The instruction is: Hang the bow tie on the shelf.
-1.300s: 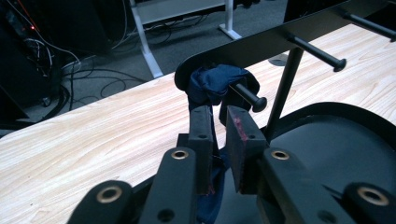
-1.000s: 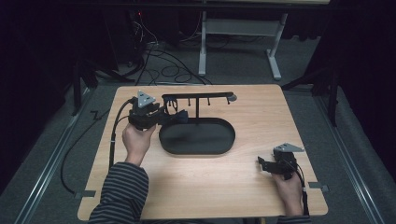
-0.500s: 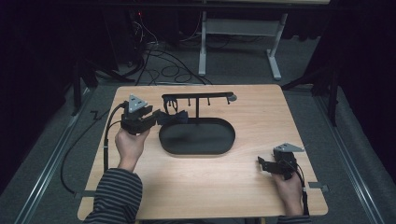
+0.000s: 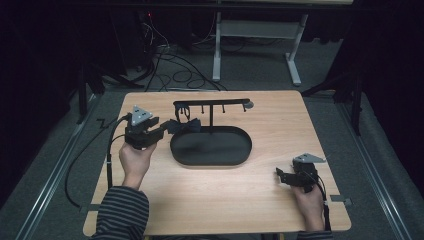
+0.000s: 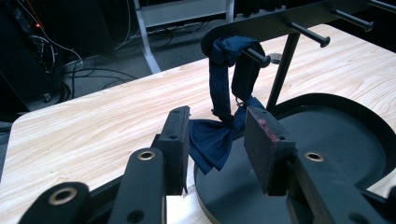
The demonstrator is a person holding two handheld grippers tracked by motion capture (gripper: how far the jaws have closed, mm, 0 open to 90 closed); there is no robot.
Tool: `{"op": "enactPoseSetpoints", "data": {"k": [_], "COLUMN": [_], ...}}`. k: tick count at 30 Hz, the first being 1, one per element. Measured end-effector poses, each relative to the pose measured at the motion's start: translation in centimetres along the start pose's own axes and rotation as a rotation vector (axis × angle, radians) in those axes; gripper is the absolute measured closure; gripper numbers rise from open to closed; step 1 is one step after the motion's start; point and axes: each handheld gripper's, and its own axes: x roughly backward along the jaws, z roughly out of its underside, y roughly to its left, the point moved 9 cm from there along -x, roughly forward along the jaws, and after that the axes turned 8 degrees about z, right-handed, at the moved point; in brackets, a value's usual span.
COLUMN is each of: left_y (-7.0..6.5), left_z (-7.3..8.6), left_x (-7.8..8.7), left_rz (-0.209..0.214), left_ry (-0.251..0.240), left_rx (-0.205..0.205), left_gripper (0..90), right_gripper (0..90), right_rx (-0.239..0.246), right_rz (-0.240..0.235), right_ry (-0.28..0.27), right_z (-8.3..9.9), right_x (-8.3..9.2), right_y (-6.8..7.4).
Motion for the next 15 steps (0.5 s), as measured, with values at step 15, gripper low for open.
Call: {"op": "enactPoseSetpoints", "data": {"k": [15], "left_y": [0.4], "left_z": [1.5], "left_x": [1.4], "left_rz": [-0.009], "left_ry": [-0.007], "left_rx": [0.026], "left_gripper": [57.6], "right_gripper": [25.9], "right_rx": [-0.001], "right_rz": [0.001], "right_ry": [0.000], "right_z": [0.0], "right_x": [0.0], "right_y": [0.0]}}
